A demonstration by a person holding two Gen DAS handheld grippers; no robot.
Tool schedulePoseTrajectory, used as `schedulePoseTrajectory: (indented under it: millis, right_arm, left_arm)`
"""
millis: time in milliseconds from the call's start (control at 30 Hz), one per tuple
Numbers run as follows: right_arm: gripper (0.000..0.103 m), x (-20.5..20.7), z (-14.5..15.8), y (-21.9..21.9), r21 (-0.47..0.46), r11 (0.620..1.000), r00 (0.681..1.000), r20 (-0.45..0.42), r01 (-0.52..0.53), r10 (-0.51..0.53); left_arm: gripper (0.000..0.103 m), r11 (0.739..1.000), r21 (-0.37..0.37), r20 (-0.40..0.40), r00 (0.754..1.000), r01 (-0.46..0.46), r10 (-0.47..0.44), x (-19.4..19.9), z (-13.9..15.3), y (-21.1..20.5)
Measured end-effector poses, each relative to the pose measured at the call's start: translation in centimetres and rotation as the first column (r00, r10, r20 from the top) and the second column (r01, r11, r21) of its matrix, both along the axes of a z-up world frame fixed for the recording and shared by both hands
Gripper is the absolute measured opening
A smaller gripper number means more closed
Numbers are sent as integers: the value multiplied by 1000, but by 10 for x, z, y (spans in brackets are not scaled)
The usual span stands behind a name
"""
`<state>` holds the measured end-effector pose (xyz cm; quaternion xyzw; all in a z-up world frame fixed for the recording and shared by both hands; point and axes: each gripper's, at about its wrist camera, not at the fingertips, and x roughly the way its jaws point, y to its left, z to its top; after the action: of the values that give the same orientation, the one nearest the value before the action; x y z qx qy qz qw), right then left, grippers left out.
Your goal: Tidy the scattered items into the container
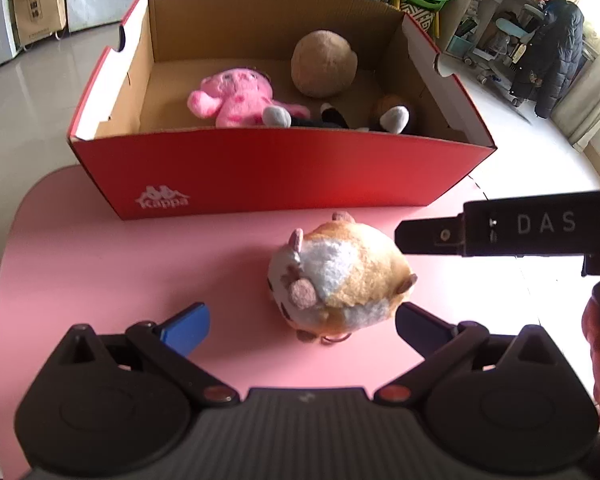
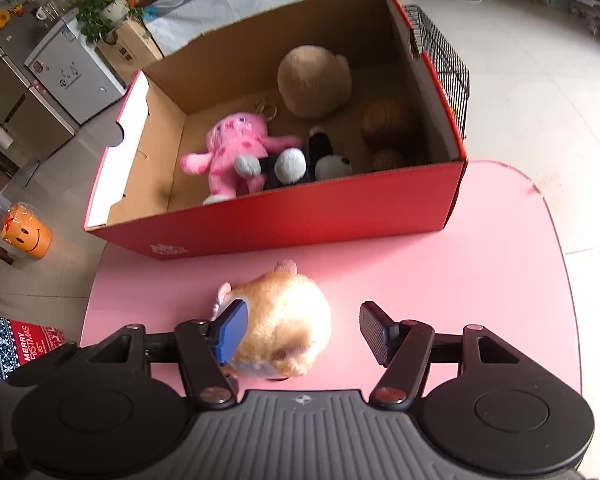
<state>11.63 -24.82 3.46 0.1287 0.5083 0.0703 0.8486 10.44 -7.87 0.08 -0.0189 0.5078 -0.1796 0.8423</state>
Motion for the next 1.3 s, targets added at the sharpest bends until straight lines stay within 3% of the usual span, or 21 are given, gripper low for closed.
schedulePoseTrajectory:
  millis: [400, 533, 1100, 1167, 1300]
  right_arm:
    - [67, 12, -22, 5, 3, 1000, 998, -58, -1, 2]
    - [73, 14, -27, 6, 17, 1000, 998, -65, 12, -11]
    - [76, 21, -41, 12, 71, 997, 996, -86, 32, -26]
    - [73, 21, -41, 13, 68, 997, 997, -75, 23, -18]
    - [61, 20, -39, 15, 77, 997, 998, -57, 7, -3]
  left_arm:
    - [103, 1000, -21, -44, 999, 17, -18, 12, -22, -8]
    - [103, 999, -33, -54, 998, 16, -18, 18, -29, -9]
    - [103, 997, -69, -66, 997, 32, -37, 26, -42, -13]
    - [102, 997, -73, -58, 998, 36, -40, 26, -42, -13]
    - [89, 994, -100, -48, 997, 52, -57, 26, -41, -14]
